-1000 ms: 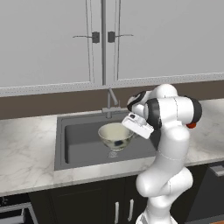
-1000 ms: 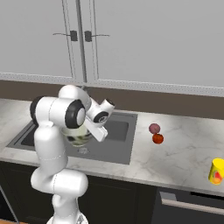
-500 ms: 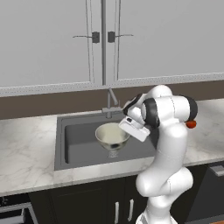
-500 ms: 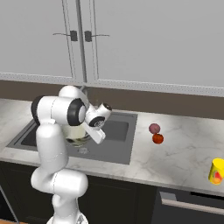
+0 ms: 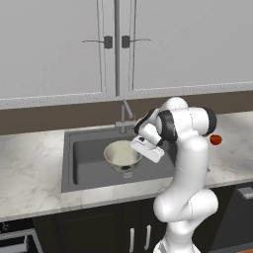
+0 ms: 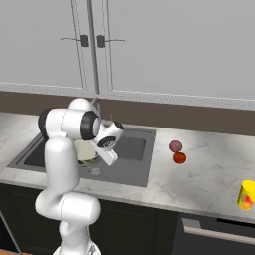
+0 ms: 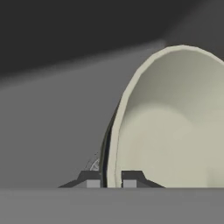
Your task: Remove the tomato and onion from the sink. Then move the bowl and cup from the counter to the sink for washing.
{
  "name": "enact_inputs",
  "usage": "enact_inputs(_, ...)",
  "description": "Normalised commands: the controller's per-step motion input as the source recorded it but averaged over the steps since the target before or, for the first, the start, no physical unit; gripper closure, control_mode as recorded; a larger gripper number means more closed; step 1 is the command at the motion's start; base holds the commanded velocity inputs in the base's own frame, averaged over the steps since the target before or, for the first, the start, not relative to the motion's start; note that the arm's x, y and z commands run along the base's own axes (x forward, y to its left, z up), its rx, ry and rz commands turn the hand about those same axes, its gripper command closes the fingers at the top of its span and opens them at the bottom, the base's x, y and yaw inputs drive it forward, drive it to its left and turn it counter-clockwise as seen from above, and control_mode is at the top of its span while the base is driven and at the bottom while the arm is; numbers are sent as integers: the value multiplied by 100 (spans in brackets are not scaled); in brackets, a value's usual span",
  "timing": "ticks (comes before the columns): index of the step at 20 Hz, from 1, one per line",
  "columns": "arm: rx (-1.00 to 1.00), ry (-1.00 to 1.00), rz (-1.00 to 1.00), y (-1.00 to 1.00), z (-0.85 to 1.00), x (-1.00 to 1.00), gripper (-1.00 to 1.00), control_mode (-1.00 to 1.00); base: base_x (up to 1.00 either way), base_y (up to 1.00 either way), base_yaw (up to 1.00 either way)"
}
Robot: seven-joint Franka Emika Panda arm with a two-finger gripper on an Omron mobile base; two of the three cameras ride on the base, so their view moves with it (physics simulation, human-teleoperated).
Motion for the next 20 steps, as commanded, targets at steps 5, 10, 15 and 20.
enact_inputs(5, 0, -1, 0, 16, -19, 20, 100, -100, 0, 0, 0)
enact_inputs(10, 0, -2, 0, 18, -19, 19, 100, -100, 0, 0, 0)
enact_inputs(15, 0, -2, 0, 20, -21, 19, 100, -100, 0, 0, 0)
enact_inputs(20, 0, -2, 0, 21, -22, 18, 100, -100, 0, 0, 0)
